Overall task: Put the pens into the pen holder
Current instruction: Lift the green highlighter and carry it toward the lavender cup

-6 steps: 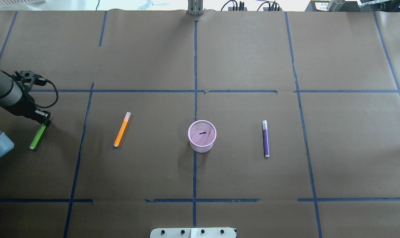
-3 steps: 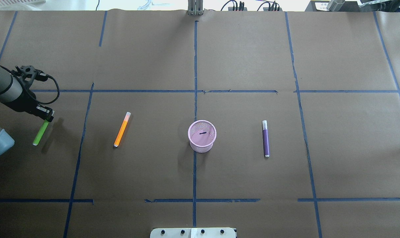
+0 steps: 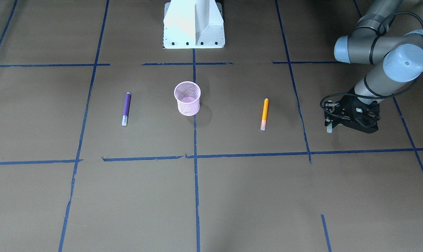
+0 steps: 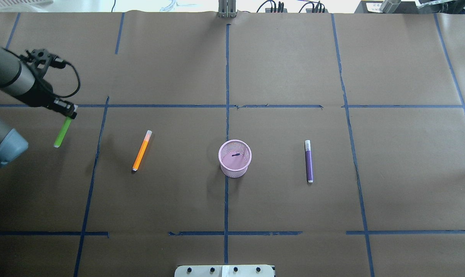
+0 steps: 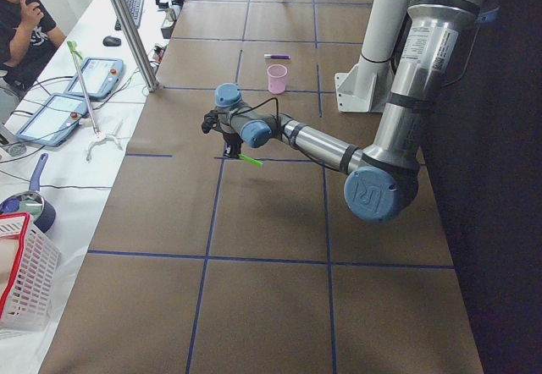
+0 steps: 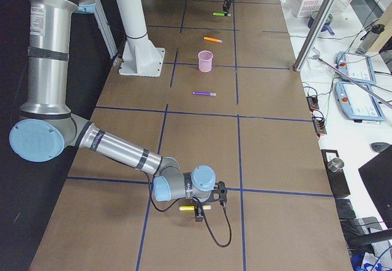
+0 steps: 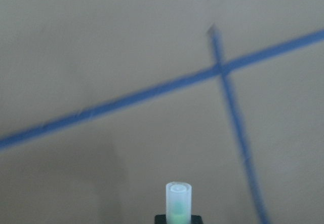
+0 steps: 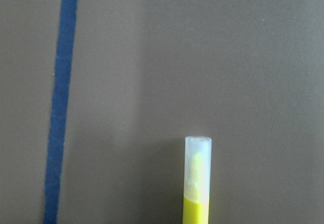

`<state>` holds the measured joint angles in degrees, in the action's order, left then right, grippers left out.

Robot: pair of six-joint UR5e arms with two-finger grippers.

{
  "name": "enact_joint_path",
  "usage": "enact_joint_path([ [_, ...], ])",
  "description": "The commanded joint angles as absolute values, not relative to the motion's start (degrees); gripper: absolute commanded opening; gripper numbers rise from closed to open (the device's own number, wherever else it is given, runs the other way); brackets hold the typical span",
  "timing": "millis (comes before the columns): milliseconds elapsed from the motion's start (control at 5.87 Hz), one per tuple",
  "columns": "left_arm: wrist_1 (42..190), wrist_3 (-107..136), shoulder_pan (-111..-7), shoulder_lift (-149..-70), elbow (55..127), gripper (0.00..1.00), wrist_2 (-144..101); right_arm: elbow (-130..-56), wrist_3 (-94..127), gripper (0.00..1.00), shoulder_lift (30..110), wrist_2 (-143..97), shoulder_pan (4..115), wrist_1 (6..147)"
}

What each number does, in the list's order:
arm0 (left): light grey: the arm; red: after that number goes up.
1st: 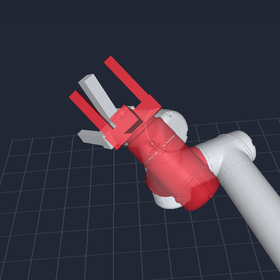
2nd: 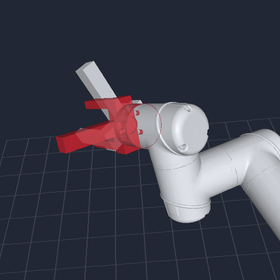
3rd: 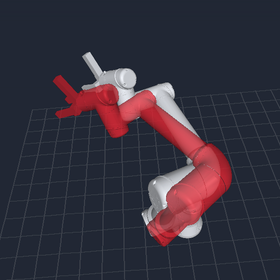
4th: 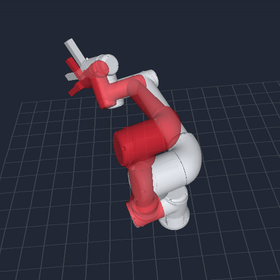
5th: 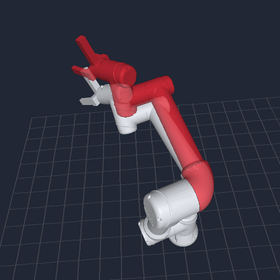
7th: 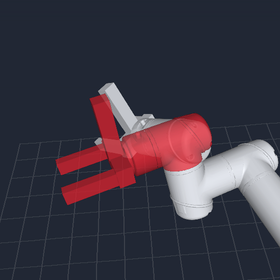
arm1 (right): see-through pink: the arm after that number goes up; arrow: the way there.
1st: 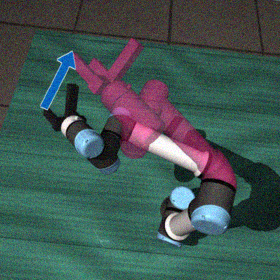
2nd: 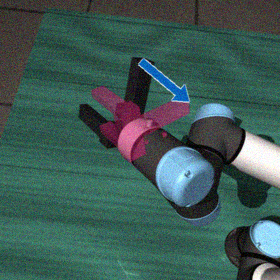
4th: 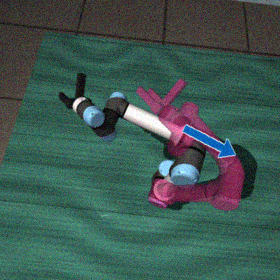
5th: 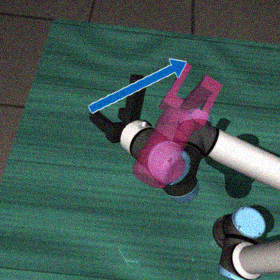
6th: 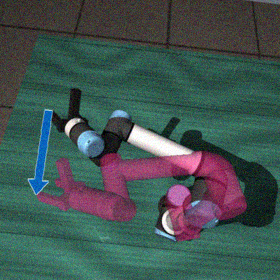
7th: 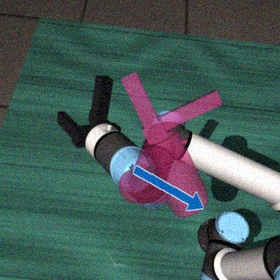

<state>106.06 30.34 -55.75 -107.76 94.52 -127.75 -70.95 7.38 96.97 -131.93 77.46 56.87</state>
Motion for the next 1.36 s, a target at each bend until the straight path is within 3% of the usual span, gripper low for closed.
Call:
enact_joint_path([
  [0, 101.60, 36.34, -55.64, -117.38, 95.79, 0.00, -127.44, -71.54, 7.47, 1.00, 96.68, -131.92, 77.52, 56.87],
  [681, 102.91, 44.00, -53.10, -128.64, 96.68, 0.00, -126.92, -71.37, 7.47, 1.00, 96.15, -131.92, 77.52, 56.87],
  [1192, 124.14, 53.26, -40.02, -129.02, 96.76, 0.00, -107.96, -71.63, 7.47, 1.00, 96.24, -132.01, 77.52, 56.87],
])
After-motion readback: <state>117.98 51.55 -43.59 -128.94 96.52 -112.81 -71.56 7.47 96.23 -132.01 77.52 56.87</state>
